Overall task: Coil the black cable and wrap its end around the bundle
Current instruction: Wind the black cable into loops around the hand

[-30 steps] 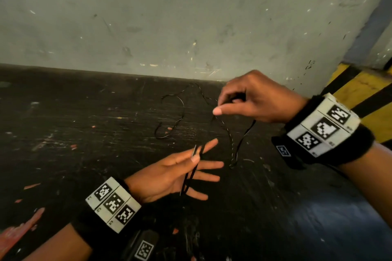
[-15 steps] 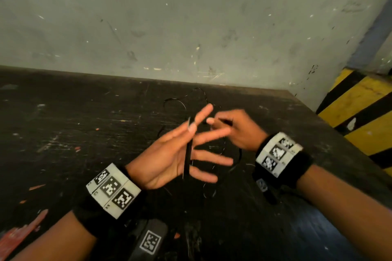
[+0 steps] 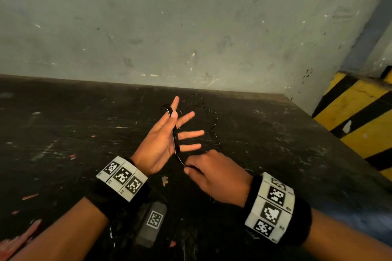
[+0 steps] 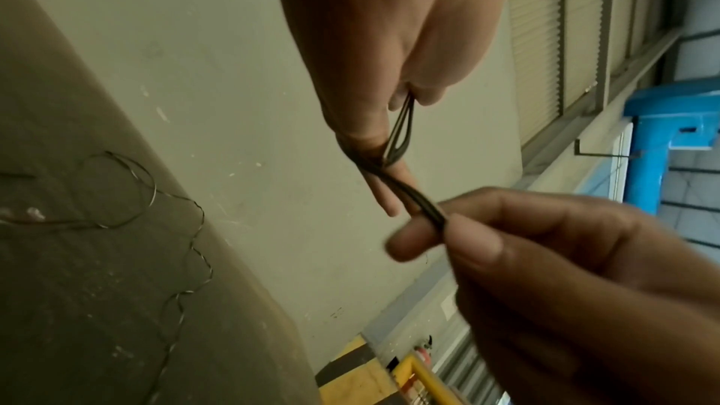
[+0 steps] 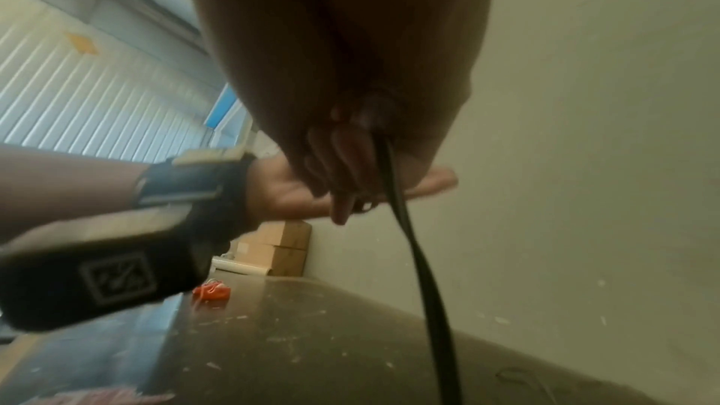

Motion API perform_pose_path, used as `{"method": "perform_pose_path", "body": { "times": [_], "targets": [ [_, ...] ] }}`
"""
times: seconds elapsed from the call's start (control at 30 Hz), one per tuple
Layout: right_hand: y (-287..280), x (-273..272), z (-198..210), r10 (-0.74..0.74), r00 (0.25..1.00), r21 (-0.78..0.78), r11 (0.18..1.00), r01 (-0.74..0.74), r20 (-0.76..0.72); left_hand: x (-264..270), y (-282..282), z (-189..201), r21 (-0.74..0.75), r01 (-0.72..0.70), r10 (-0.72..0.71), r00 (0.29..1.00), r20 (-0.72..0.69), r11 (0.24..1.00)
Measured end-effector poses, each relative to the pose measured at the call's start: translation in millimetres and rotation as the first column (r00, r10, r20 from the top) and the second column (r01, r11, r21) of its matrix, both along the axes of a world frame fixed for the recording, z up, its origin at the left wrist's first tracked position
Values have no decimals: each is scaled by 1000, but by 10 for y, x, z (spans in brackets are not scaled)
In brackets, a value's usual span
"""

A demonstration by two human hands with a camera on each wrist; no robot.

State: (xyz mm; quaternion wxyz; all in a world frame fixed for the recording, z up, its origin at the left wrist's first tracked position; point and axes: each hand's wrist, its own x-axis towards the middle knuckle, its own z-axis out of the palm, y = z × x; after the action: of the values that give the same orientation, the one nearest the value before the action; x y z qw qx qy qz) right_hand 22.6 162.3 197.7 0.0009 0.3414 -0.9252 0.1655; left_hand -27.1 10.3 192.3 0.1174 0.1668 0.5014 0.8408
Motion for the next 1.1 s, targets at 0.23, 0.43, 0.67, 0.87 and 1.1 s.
{"method": "perform_pose_path", "body": {
  "times": [0.23,0.43,0.67,0.87,1.1],
  "targets": [
    [137,-18,487,44,999,183,982,-46,12,135,25,-150,-349,134,-174,981,-86,928],
    [238,-154,1058,127,991,314,943,-108,-40,209,46,-286,-467,216,-263,964,-38,857],
    [481,-450,1536,109,993,37,994,-107,-38,369,-9,-317,-438,308,-336,942,14,845],
    [592,-691,1397,37,992,-84,995,-47,-117,426,29,-288,-319,383,-390,920,45,867],
    [640,-837,1173,-16,991,-179,984,-8,-131,454,115,-258,-283,425,-413,905,105,860]
  ]
}}
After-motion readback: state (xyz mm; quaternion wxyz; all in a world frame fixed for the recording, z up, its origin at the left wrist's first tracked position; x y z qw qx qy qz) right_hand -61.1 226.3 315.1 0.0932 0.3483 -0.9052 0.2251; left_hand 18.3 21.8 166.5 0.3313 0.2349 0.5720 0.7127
